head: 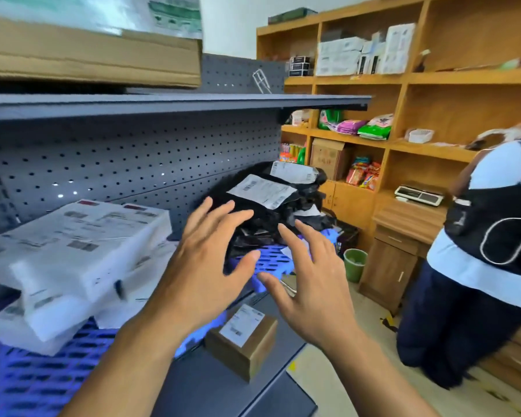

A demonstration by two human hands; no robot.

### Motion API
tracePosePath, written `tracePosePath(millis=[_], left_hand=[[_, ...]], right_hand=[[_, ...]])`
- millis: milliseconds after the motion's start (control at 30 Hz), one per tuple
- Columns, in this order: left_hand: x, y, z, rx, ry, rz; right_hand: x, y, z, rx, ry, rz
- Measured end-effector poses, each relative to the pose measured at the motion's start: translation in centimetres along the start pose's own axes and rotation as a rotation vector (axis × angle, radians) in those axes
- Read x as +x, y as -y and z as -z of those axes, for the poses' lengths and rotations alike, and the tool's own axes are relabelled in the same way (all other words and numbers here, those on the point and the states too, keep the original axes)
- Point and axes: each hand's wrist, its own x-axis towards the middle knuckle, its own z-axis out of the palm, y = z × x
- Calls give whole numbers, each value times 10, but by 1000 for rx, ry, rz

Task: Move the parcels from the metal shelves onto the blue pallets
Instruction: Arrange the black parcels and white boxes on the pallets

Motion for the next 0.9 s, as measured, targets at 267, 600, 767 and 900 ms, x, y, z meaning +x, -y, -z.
tracePosePath(millis=[267,600,767,900], left_hand=[[3,-44,-58,-36,78,114],[25,-31,-87,-52,68,244],[62,-12,-103,-50,65,233],[90,-1,-120,-45,16,192]], right_hand=[[-5,-82,26,34,59,30],[15,-117,-9,104,79,47],[40,-130,-24,85,63,67],[66,-140,-30,70,41,52]])
